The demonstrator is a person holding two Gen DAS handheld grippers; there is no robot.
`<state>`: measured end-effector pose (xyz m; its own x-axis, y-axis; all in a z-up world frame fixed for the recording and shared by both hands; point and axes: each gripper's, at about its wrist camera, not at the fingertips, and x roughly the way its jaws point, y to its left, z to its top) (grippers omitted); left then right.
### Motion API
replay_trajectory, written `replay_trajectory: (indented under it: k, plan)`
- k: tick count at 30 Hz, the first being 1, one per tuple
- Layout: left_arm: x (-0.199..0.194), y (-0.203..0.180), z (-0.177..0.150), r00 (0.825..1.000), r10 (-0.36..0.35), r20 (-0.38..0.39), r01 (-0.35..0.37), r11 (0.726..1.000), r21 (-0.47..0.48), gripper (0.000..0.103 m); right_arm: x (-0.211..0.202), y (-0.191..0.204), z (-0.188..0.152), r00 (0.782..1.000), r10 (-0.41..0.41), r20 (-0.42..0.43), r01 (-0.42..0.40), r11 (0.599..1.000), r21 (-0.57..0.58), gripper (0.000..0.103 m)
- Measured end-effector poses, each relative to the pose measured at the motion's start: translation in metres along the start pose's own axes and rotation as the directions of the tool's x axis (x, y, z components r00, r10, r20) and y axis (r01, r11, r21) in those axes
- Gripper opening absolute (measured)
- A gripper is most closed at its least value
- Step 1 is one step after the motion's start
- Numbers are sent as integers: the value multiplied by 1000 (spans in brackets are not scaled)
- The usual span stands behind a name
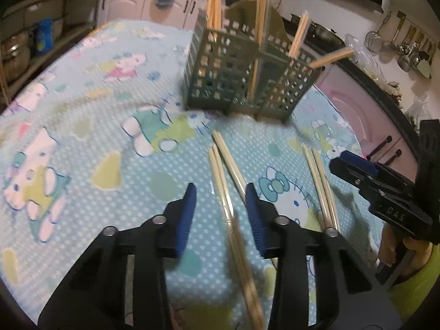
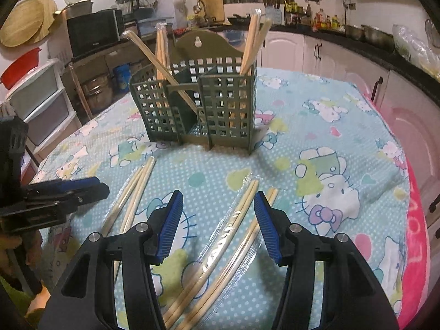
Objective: Organize utensils
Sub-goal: 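Grasp another wrapped chopstick pair with the right gripper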
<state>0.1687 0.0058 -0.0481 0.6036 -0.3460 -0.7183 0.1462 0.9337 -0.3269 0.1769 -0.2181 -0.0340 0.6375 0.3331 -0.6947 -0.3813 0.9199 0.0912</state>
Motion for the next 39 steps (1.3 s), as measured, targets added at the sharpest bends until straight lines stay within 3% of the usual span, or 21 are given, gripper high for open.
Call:
replay_trajectory:
  k: [5,12,23,32,34,39]
  plan:
    - [17,2,0,998,18,-59,-19,1000,-15,23,18,-3,4,998,-1,-67,1,1000,8,48]
    - [27,2,11,995,46,-83,-46,999,3,23,47,-11,13,990,-9,-143,14,999,37,46]
    - [50,0,35,991,81,-110,-77,996,41,22,74,-18,23,982,-9,-187,24,997,76,45]
    - [63,1,52,990,83,-114,-78,996,45,22,86,-23,35,982,-28,-185,46,994,96,31]
    - [64,2,54,991,76,-114,-72,997,39,20,88,-22,36,982,-52,-182,66,995,72,20]
    - [64,7,57,991,69,-119,-66,997,27,9,85,-16,38,985,-30,-168,41,997,61,13]
